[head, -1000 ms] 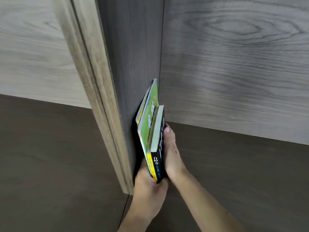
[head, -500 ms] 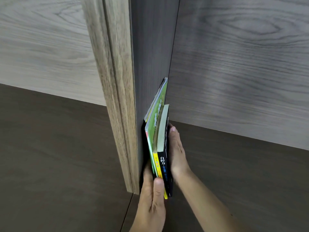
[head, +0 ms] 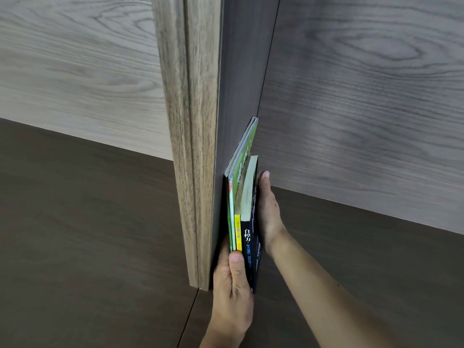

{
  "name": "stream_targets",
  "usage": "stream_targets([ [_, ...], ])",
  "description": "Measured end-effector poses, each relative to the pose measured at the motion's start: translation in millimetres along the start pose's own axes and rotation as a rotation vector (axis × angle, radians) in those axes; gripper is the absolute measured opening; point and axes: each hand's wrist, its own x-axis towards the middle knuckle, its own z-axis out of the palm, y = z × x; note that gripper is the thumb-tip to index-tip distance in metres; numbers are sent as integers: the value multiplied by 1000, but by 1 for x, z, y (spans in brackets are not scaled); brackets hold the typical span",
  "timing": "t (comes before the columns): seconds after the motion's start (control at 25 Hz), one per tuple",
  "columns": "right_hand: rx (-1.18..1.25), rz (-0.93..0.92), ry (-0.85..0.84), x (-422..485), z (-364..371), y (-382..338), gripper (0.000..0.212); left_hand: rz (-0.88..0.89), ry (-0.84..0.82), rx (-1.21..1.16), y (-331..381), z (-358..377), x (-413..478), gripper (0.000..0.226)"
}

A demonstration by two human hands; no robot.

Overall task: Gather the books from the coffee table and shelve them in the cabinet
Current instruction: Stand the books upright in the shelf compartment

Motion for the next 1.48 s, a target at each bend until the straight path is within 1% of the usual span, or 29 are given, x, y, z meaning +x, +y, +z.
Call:
stream_targets([
  [0.04, 1, 0, -2, 0, 0, 1, 101, -14, -15, -14, -1, 0, 1, 73],
  [0.08, 5, -2, -6, 1, -1, 2, 99, -28, -22, -24, 0, 0, 2, 77],
  [0.16, -10, -5, -11, 1, -2, 2, 84, -60, -30, -33, 0, 0, 3, 86],
  [0.2, -17, -11, -8, -1, -2, 3, 80, -68, -39, -24, -1, -1, 3, 90],
  [0.28, -14, -48, 13, -4, -1, 6, 85, -60, -47, -7, -1, -3, 3, 92],
  [0.32, -11, -73, 34, -6, -1, 8, 84, -54, -44, -11, 0, -4, 2, 91],
  [0.36, -17, -100, 67, -7, -1, 11, 75, -54, -38, -21, 2, -4, 2, 90],
  [0.44, 24, -123, 143, -7, -3, 15, 38, -62, -19, -59, 3, -2, 0, 82],
  [0.48, 51, -122, 157, -9, -2, 14, 28, -64, -9, -64, 2, -1, -1, 76],
  [0.52, 56, -122, 164, -12, -1, 9, 25, -58, 7, -52, 1, 0, -1, 70],
  [0.6, 54, -138, 177, -12, -1, 9, 29, -31, 21, -20, 0, 1, 0, 62],
  [0.64, 48, -150, 189, -10, 1, 9, 33, -11, 15, -14, 0, 2, 2, 63],
  [0.72, 48, -170, 208, -8, 0, 11, 39, 28, -8, -20, -1, 3, 4, 66],
  [0.84, 32, -199, 186, 0, 1, 17, 50, 13, 3, -25, -3, 4, 6, 75],
  [0.96, 53, -202, 182, 2, 3, 20, 51, 9, 12, -5, -3, 4, 7, 78],
  [1.08, 69, -215, 169, 4, 3, 21, 54, 12, -13, -20, -2, 2, 7, 77],
  [1.2, 59, -183, 163, 0, 2, 18, 51, -9, -32, -36, 0, 1, 5, 77],
  [1.28, 56, -164, 137, -4, 0, 16, 49, -22, -32, -45, 3, 0, 2, 73],
  [1.36, 47, -152, 127, -8, -3, 15, 52, -16, -13, -56, 9, 1, -1, 61],
  [1.4, 33, -144, 127, -11, -5, 14, 56, -12, -16, -55, 12, 1, -4, 59],
  [1.48, -16, -132, 99, -25, -8, 8, 61, 12, -11, -45, 18, -1, -11, 62],
])
